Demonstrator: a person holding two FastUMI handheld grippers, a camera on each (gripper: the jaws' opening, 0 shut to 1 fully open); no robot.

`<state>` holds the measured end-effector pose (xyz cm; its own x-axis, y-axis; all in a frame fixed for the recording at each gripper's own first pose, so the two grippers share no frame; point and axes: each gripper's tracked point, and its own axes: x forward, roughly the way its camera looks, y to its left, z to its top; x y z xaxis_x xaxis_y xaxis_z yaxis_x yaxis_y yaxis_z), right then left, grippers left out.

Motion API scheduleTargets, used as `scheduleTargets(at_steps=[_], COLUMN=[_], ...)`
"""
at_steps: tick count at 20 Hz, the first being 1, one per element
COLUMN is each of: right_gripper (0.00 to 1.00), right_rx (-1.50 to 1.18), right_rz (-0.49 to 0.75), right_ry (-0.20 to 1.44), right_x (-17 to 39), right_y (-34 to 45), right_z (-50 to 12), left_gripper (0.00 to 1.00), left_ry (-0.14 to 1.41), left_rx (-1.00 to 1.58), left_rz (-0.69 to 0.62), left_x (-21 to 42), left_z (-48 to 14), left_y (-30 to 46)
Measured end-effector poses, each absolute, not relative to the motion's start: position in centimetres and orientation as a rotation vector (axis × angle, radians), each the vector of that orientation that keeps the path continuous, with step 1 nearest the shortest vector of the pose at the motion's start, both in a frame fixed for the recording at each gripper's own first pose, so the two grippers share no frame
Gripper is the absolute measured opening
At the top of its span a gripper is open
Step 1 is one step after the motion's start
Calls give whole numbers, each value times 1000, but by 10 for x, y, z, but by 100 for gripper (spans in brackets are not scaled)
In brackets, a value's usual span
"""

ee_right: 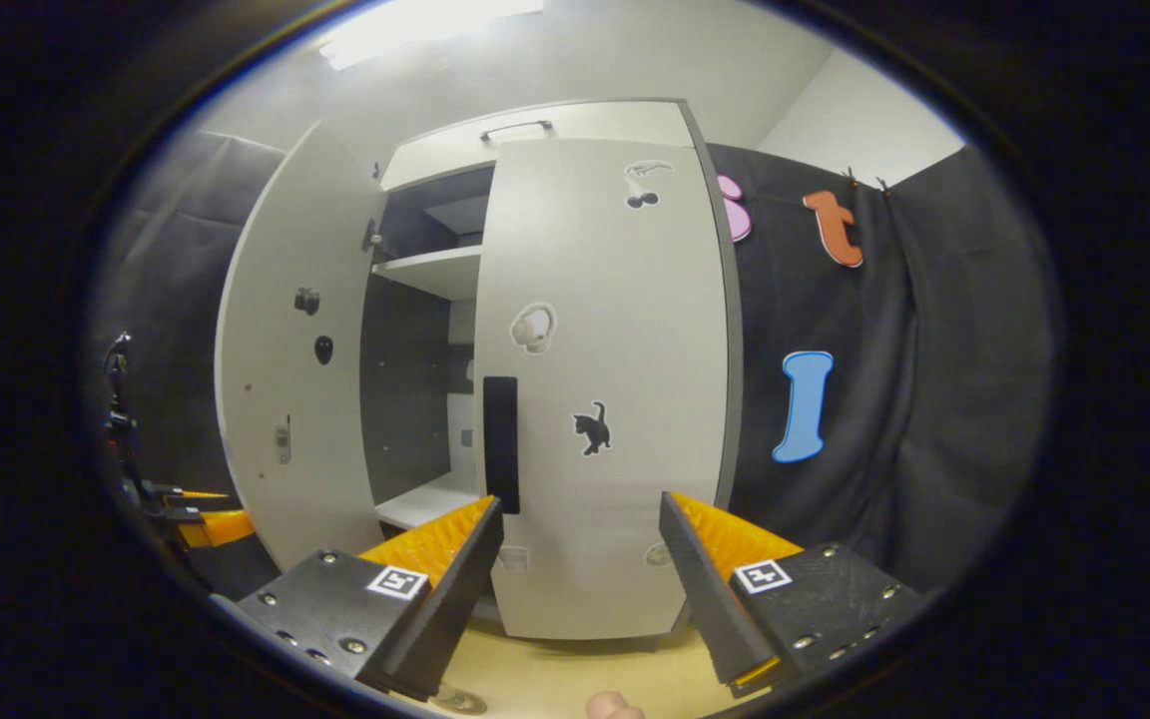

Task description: Grasp the bottle in the cabinet with the left hand and place it on the coaster, then close the right door with the right hand and the left door with the left hand.

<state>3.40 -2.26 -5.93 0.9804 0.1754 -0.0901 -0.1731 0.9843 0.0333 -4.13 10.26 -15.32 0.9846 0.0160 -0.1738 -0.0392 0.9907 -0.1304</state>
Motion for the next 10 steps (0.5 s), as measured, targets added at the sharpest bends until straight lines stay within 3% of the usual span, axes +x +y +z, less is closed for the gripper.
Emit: scheduleTargets(at_steps=[10], right_gripper=[96], right_rx=[18], right_rz=[98], right_ry=[118], right_x=[27], right_y=[-53], right_z=[-66], left_gripper=[93], left_ry=[189], left_rx=[-154], left_rz=[-46], left_x=[-19], left_z=[-159], left_y=[71])
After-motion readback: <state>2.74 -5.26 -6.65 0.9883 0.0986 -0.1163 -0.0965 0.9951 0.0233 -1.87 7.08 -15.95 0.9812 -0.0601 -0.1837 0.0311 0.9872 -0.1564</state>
